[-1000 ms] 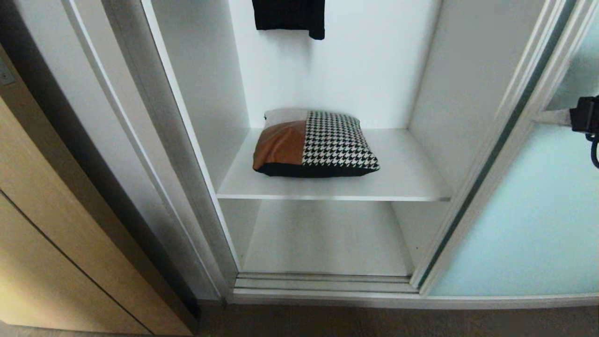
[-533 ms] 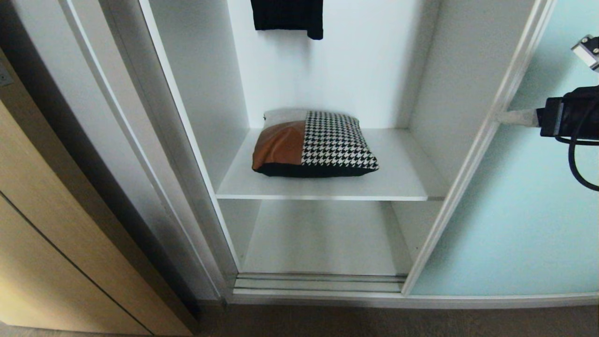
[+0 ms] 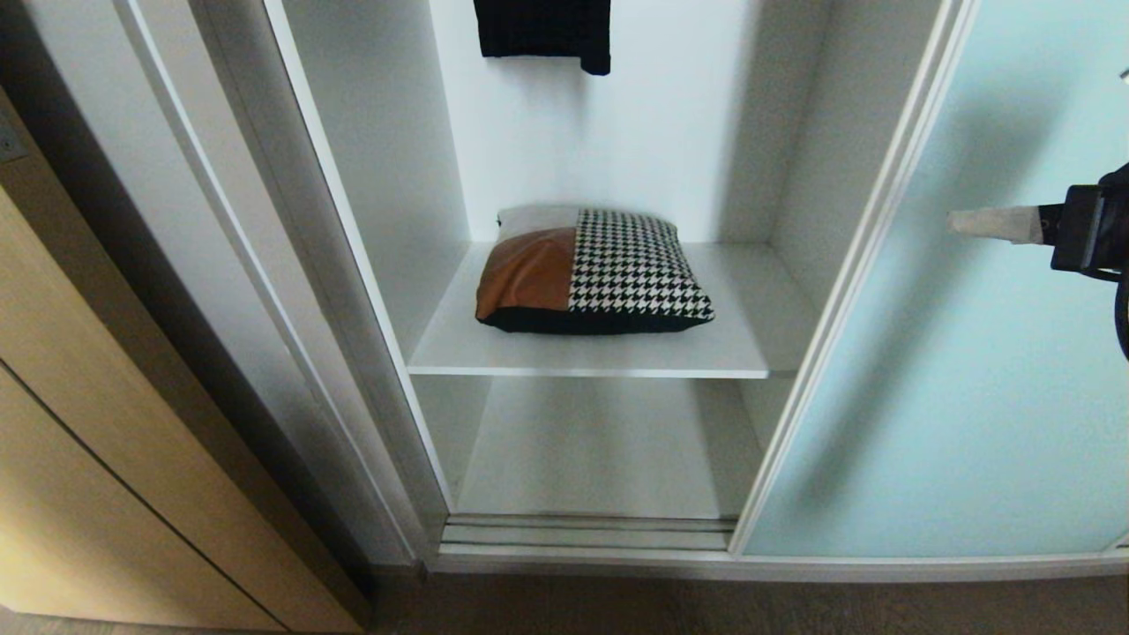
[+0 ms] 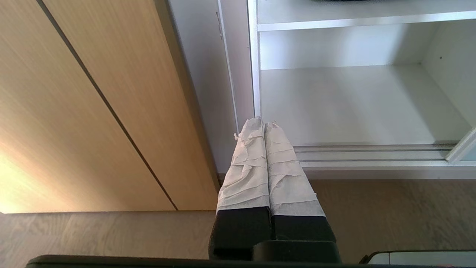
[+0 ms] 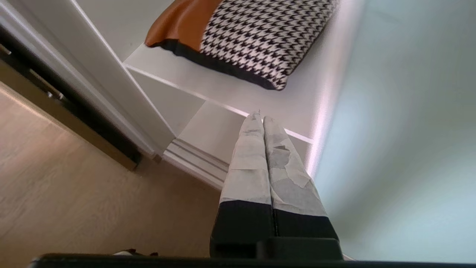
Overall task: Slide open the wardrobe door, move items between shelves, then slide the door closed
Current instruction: Close the door
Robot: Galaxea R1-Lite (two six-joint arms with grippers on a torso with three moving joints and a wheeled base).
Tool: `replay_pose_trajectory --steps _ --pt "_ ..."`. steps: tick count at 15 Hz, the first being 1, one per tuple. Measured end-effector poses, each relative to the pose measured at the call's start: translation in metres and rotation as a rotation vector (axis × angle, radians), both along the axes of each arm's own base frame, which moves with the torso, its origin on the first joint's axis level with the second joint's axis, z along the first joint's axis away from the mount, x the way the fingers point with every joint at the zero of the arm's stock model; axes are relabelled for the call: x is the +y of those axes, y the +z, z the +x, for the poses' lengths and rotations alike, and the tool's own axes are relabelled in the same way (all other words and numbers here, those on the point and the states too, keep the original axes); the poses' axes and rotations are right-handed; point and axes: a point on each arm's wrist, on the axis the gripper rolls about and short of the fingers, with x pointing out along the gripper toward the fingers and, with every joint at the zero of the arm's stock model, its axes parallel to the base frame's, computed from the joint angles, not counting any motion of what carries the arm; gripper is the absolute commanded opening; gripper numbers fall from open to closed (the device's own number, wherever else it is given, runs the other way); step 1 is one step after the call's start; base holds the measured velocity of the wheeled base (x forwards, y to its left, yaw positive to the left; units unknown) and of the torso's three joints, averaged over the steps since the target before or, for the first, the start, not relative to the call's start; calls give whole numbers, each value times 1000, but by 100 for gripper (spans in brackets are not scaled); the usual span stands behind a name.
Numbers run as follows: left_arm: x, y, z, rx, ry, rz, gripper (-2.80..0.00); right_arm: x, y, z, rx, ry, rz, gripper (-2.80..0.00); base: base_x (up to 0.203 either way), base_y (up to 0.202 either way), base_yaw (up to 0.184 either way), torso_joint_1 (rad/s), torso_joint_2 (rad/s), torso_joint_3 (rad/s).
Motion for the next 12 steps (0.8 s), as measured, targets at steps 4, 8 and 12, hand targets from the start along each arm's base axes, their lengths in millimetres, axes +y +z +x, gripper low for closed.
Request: replay_pose_trajectory --steps 4,8,12 --pt "0 0 0 0 0 0 -280 3 2 8 0 -46 -8 -280 0 0 0 0 0 0" --pt "0 0 0 0 0 0 -280 26 6 14 14 -81 25 -280 0 0 0 0 0 0" --pt "0 0 0 0 0 0 -280 38 5 28 32 -124 40 -280 0 0 0 0 0 0"
